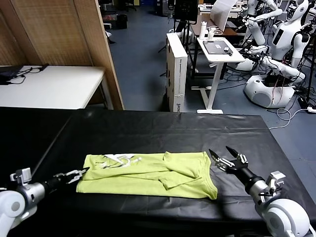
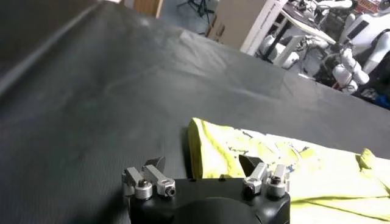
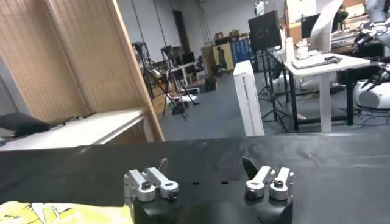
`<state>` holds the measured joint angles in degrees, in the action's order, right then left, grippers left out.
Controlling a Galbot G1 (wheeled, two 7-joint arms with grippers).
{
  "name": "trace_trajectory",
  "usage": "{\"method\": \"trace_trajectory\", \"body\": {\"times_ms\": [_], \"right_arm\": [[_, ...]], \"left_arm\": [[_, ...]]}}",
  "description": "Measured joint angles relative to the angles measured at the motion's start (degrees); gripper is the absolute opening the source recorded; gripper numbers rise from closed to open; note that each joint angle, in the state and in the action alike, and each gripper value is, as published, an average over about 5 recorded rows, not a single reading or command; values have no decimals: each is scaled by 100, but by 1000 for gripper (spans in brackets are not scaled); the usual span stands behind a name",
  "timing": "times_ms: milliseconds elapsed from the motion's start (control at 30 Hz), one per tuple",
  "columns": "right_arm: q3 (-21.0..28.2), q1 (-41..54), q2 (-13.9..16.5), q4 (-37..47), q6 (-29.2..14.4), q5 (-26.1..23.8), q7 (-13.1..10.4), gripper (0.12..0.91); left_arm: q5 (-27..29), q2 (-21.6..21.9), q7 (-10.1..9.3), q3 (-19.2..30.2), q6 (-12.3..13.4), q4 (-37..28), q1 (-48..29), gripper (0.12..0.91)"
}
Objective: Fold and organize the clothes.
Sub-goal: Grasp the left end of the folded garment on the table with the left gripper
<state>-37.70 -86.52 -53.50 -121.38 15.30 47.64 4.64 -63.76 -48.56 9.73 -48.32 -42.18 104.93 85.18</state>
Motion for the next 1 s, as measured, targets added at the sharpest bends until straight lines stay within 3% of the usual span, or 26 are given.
{"method": "trace_trajectory", "body": {"times_ms": [433,1000], "right_arm": [[-21,-1,-1,-16,29,-9,-19,907],[87,47,-81,-20,65,-130,-18,907]], "left_arm": [[69,-224,180,169,18,21,-15,907],[-61,-444,181,353,9,145,-48,907]]}}
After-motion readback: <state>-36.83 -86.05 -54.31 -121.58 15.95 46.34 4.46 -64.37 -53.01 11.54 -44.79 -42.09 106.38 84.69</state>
